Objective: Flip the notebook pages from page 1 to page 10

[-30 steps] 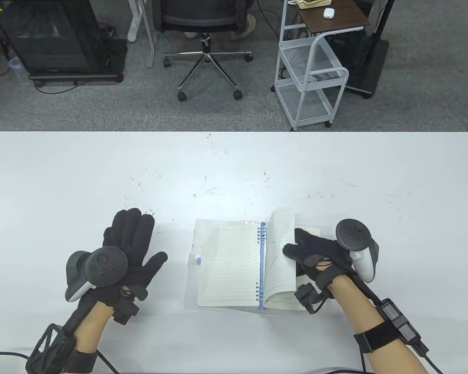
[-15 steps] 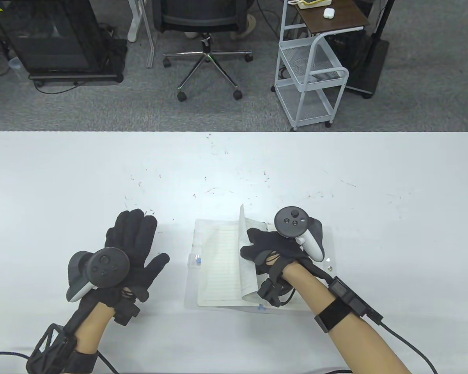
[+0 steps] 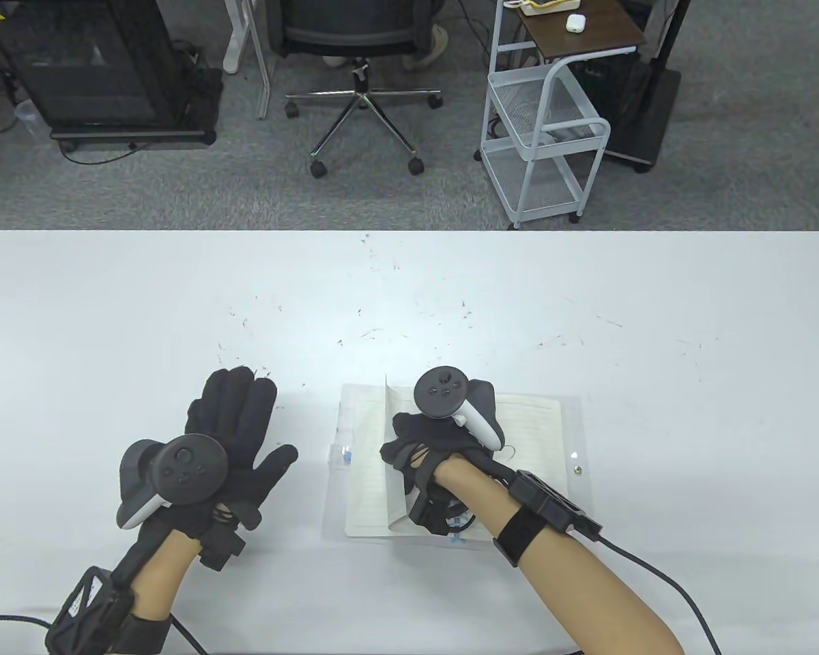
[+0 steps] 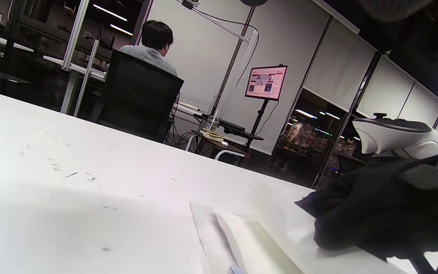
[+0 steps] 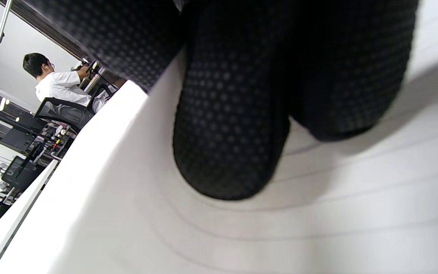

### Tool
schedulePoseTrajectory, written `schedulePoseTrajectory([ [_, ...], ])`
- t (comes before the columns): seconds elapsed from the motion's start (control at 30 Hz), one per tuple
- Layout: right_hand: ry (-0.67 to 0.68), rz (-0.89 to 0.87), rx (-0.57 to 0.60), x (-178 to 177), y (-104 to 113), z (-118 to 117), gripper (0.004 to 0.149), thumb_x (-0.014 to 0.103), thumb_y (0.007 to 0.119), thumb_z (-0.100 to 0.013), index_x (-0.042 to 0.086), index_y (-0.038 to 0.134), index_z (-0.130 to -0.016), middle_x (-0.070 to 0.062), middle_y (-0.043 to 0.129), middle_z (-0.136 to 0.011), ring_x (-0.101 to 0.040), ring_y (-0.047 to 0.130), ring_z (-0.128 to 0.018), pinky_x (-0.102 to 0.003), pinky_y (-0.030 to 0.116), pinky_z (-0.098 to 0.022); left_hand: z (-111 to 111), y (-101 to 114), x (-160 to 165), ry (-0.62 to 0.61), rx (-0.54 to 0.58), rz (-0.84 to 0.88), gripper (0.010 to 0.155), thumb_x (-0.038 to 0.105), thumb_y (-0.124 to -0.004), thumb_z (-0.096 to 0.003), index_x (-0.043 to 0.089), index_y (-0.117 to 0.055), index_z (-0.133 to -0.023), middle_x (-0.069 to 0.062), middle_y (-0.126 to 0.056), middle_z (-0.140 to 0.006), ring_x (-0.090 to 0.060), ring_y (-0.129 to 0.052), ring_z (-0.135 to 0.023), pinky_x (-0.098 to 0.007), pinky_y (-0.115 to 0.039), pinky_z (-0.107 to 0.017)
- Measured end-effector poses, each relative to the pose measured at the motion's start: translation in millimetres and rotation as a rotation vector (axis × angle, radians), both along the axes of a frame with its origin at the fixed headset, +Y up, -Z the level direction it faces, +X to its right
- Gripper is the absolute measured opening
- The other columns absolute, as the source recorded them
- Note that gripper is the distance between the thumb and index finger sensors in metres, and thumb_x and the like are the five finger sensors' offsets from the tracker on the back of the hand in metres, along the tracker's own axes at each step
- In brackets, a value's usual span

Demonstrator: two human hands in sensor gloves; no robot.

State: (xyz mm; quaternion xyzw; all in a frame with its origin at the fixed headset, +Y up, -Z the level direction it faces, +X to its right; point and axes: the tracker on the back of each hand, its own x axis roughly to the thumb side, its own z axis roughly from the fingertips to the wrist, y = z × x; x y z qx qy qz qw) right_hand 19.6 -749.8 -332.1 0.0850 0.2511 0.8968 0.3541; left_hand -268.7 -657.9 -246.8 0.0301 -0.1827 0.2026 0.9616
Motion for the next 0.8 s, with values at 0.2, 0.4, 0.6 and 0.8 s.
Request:
schedulePoseTrajectory([
  [0.2, 0.005, -0.058, -0.039, 0, -7, 2, 0.068, 0.039, 0.085, -0.047, -0.005, 0.055, -0.089, -0.02, 0.096, -0.066, -0.017, 0.113, -0.03, -0.04, 0.094, -0.026, 0, 0, 0, -0.001, -0.003, -0.002, 0.087, 0.069, -0.062, -0.0451, 0.024, -0.034, -0.114, -0.011, -0.021, -0.119, -0.046, -0.014, -0.114, -0.072, -0.03, -0.074],
  [0.4, -0.025, -0.092, -0.023, 17, -1, 5, 0.069, 0.041, 0.084, -0.047, -0.005, 0.054, -0.089, -0.02, 0.096, -0.066, -0.017, 0.113, -0.031, -0.04, 0.094, -0.026, 0, -1, 1, 0.0, -0.006, -0.005, 0.087, 0.069, -0.062, -0.0451, 0.024, -0.034, -0.114, -0.011, -0.021, -0.119, -0.046, -0.014, -0.114, -0.072, -0.03, -0.074],
  [0.6, -0.098, -0.155, 0.036, 56, 16, 10, 0.072, 0.043, 0.083, -0.047, -0.003, 0.05, -0.092, -0.022, 0.093, -0.071, -0.022, 0.112, -0.038, -0.044, 0.092, -0.031, 0, 0, 0, 0.003, -0.006, -0.004, 0.087, 0.069, -0.062, -0.0452, 0.024, -0.034, -0.114, -0.011, -0.021, -0.119, -0.046, -0.014, -0.114, -0.072, -0.03, -0.074],
  [0.8, -0.161, -0.062, 0.206, 111, 32, 17, 0.077, 0.047, 0.085, -0.047, 0.005, 0.044, -0.097, -0.026, 0.081, -0.085, -0.035, 0.103, -0.056, -0.054, 0.084, -0.041, 0, 0, 0, 0.007, -0.004, -0.005, 0.087, 0.069, -0.062, -0.0451, 0.024, -0.034, -0.114, -0.011, -0.021, -0.119, -0.046, -0.015, -0.114, -0.072, -0.03, -0.074],
])
